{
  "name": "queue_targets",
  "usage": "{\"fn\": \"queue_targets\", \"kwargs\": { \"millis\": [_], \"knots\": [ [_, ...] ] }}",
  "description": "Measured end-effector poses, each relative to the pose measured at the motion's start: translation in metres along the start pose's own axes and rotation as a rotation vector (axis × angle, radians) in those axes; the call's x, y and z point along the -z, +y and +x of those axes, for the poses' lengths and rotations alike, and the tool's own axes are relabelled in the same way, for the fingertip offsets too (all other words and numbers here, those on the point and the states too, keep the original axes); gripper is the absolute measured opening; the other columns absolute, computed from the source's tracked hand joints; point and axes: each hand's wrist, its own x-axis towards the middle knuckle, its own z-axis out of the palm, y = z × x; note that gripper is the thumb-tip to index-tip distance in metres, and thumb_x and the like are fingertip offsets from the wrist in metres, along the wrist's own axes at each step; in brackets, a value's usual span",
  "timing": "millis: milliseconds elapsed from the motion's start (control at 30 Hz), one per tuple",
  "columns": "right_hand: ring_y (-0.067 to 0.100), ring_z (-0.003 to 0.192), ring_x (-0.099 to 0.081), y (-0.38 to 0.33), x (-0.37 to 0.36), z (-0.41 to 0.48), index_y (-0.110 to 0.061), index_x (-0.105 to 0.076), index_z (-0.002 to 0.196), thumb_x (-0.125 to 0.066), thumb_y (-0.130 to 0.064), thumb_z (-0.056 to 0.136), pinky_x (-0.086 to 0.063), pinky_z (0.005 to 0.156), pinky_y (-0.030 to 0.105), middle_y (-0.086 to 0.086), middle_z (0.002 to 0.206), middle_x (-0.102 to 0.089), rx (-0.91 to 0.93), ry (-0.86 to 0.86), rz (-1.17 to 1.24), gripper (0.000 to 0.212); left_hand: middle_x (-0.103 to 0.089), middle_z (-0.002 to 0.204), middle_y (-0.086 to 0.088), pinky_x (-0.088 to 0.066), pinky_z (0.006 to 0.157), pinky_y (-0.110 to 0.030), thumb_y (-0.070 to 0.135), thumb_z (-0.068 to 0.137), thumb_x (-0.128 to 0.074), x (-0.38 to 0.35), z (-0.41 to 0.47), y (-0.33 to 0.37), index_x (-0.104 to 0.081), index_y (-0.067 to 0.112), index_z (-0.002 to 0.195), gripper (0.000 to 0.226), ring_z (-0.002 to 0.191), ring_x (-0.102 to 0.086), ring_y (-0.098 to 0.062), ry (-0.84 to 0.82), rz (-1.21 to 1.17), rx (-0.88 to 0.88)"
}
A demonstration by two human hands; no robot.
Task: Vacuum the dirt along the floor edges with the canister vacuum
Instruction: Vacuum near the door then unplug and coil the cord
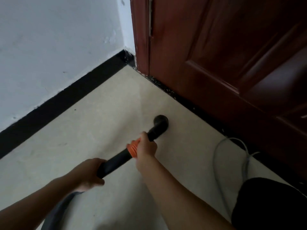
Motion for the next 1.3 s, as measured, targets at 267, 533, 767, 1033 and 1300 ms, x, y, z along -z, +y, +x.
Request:
{"fn": "queue_targets", "kwargs": {
  "millis": [267,533,767,1033,1300],
  "knots": [
    [0.018,0.038,-0.042,0.002,0.023,-0.021,-0.005,-0.042,0.061,-0.057,-0.009,0.092,-0.054,0.046,0.031,0.008,0.048,-0.042,-0.04,0.026,0.092,0.034,-0.058,0.091,0.009,-0.043,0.067,-0.026,0.021,0.076,-0.065,-0.012,-0.006,0.007,-0.053,0.03,0.098,0.027,0.087,-0.058,-0.014,0.035,0.12,0.028],
    [0.021,0.05,-0.055,-0.023,-0.064,-0.003,-0.003,-0.053,0.08,-0.063,-0.014,0.087,-0.056,0.053,0.034,0.01,0.063,-0.056,0.054,-0.159,-0.273,0.017,-0.06,0.09,0.001,-0.05,0.077,-0.034,0.025,0.075,-0.069,0.005,-0.007,-0.004,-0.054,0.023,0.1,0.03,0.086,-0.059,-0.022,0.276,-0.232,0.098],
    [0.018,0.05,-0.055,0.01,-0.089,0.001,-0.005,-0.055,0.086,-0.061,-0.016,0.089,-0.058,0.058,0.035,0.008,0.065,-0.056,0.053,-0.205,-0.362,0.014,-0.056,0.091,-0.001,-0.042,0.07,-0.029,0.02,0.078,-0.066,0.005,-0.027,-0.033,-0.049,0.018,0.099,0.027,0.084,-0.054,-0.022,0.259,-0.316,0.183],
    [0.029,0.063,-0.071,0.249,-0.085,-0.068,-0.009,-0.06,0.098,-0.053,-0.041,0.064,-0.062,0.067,0.047,0.009,0.076,-0.069,-0.026,-0.577,-1.063,0.047,-0.061,0.088,0.001,-0.047,0.066,-0.02,0.02,0.061,-0.083,-0.116,-0.161,-0.121,-0.052,0.019,0.097,0.047,0.083,-0.06,-0.012,-0.113,-0.748,0.594],
    [0.019,0.04,-0.06,0.229,-0.042,-0.092,0.001,-0.06,0.097,-0.06,-0.024,0.085,-0.057,0.052,0.034,0.006,0.058,-0.062,-0.009,-0.365,-0.766,0.028,-0.059,0.092,0.003,-0.043,0.068,-0.023,0.02,0.069,-0.07,-0.137,-0.176,-0.126,-0.05,0.023,0.095,0.032,0.085,-0.057,-0.015,0.007,-0.522,0.531]
  ]
}}
